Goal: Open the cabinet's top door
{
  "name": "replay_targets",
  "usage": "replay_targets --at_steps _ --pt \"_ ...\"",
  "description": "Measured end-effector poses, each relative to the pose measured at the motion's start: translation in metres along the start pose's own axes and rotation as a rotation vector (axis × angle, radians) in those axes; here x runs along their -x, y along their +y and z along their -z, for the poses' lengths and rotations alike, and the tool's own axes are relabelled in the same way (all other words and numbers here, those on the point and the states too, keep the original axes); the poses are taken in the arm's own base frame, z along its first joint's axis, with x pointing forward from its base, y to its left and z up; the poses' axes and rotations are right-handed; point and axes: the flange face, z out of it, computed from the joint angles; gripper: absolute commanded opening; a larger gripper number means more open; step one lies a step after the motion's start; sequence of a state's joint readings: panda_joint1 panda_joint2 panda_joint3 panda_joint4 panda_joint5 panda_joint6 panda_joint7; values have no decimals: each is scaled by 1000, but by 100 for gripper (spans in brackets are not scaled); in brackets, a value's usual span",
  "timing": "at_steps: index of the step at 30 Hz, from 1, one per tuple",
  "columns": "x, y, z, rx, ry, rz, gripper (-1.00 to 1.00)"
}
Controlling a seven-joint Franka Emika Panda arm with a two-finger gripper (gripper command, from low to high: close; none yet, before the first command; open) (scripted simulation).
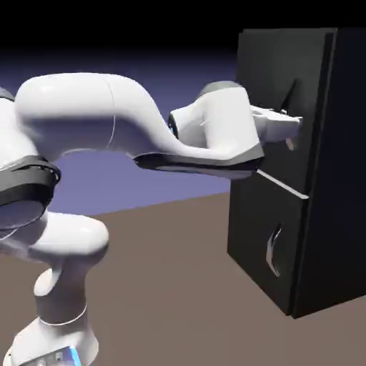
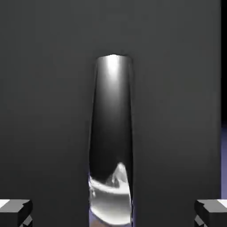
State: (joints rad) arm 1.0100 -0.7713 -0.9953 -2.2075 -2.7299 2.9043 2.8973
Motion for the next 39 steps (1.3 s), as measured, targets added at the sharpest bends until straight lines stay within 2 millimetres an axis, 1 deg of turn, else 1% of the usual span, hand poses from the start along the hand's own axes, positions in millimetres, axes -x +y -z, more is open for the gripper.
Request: replay_targets --at_steps 1,15,26,33,39 --pt "0 0 0 0 0 0 -100" --pt "29 -30 62 166 166 0 -100" --pt "54 -54 97 276 276 1 -100" --pt "77 -77 121 365 365 1 -100" --pt "100 -100 140 449 450 0 -100"
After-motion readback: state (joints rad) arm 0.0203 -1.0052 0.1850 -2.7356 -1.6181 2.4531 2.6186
